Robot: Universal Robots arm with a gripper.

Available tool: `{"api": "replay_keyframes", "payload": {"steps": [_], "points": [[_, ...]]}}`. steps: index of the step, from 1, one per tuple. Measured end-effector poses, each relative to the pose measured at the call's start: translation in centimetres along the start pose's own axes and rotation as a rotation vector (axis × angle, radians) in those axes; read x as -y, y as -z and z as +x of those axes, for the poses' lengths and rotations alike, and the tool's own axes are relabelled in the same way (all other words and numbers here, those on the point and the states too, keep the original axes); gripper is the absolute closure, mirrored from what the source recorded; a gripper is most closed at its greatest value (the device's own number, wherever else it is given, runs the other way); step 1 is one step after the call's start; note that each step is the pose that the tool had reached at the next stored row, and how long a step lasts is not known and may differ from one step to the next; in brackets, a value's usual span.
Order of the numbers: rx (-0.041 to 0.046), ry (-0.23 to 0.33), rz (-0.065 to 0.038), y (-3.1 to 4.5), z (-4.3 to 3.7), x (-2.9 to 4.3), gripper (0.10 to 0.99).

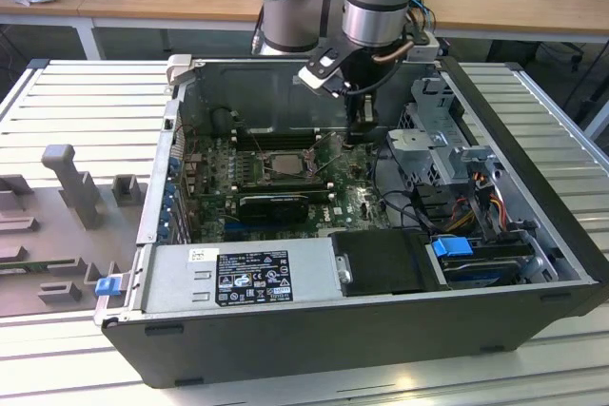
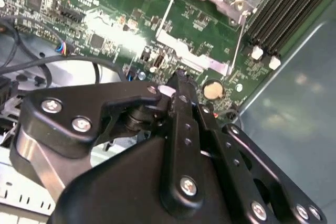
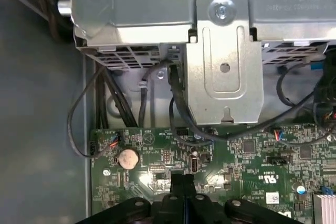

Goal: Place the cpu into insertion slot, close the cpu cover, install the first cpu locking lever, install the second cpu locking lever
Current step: 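Close the cpu cover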

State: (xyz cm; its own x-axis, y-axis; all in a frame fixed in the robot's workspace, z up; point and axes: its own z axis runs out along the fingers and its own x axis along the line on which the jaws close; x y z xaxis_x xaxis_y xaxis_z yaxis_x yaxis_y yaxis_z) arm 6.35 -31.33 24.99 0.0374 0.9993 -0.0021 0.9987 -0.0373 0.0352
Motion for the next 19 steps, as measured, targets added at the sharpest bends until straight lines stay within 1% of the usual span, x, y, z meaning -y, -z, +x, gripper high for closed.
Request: {"api": "replay_keyframes", "payload": {"steps": [2, 5, 9, 13, 17, 19], "points": [[0.0003, 0.000, 0.004, -0.06, 0.00, 0.12, 0.980], [0.0001, 0.001, 0.004, -0.06, -0.02, 0.45, 0.980], [-0.0002, 0.001, 0.004, -0.05, -0.02, 0.61, 0.980], [-0.0002, 0.001, 0.004, -0.03, -0.05, 1.41, 0.980], [-0.0002, 0.001, 0.004, 0.01, -0.09, 2.41, 0.980], [-0.0003, 0.001, 0.004, 0.01, -0.10, 2.63, 0.980]]}}
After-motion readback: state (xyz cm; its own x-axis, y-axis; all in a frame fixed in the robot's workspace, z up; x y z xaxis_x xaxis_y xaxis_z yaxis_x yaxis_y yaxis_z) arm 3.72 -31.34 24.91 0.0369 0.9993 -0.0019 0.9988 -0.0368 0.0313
